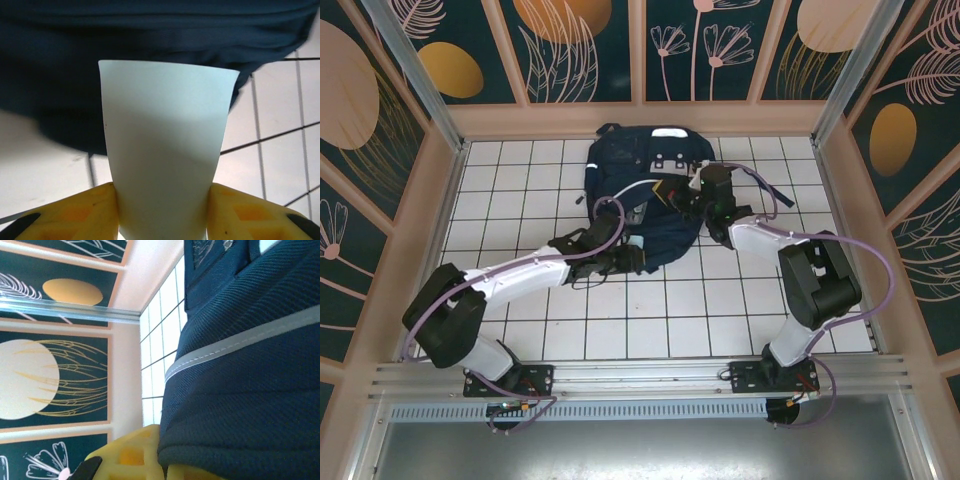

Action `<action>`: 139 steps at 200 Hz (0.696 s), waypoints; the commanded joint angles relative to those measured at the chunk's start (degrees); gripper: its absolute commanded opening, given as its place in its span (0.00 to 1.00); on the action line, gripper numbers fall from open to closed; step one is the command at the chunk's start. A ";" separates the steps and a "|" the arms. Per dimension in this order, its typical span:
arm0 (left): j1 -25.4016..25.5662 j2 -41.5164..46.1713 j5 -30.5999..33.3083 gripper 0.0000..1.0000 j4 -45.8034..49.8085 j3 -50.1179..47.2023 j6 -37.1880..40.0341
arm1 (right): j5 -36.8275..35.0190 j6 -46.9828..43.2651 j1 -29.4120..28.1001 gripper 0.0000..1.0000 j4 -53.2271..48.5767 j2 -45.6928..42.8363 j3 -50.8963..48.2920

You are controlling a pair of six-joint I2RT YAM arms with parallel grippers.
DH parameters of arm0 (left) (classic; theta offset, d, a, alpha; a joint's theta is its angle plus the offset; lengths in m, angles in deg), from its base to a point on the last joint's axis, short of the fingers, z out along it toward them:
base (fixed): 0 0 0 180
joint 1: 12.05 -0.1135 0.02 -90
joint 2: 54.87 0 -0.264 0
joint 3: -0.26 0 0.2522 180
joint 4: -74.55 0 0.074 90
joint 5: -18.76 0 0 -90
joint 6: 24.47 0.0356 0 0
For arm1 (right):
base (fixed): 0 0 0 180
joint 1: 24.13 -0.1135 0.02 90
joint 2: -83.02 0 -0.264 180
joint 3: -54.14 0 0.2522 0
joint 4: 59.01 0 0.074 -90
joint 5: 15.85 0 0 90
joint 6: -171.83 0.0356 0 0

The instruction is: Pack books, pencil case, and school supplies into a backpack

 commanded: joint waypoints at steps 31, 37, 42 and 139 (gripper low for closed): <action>0.16 -8.97 -0.83 0.46 -1.87 10.77 4.95 | 5.06 0.37 -1.60 0.00 5.42 -2.10 1.24; 0.17 -10.76 -0.56 0.46 -1.11 12.47 5.46 | 5.28 0.57 -1.59 0.00 5.77 -2.21 0.89; 0.17 -12.07 -0.05 0.46 -0.34 13.90 5.93 | 5.41 0.78 -1.62 0.00 5.96 -2.34 0.57; -3.92 -21.84 13.47 0.52 -1.00 21.87 1.43 | 5.04 0.50 -1.40 0.00 5.45 -5.51 -2.05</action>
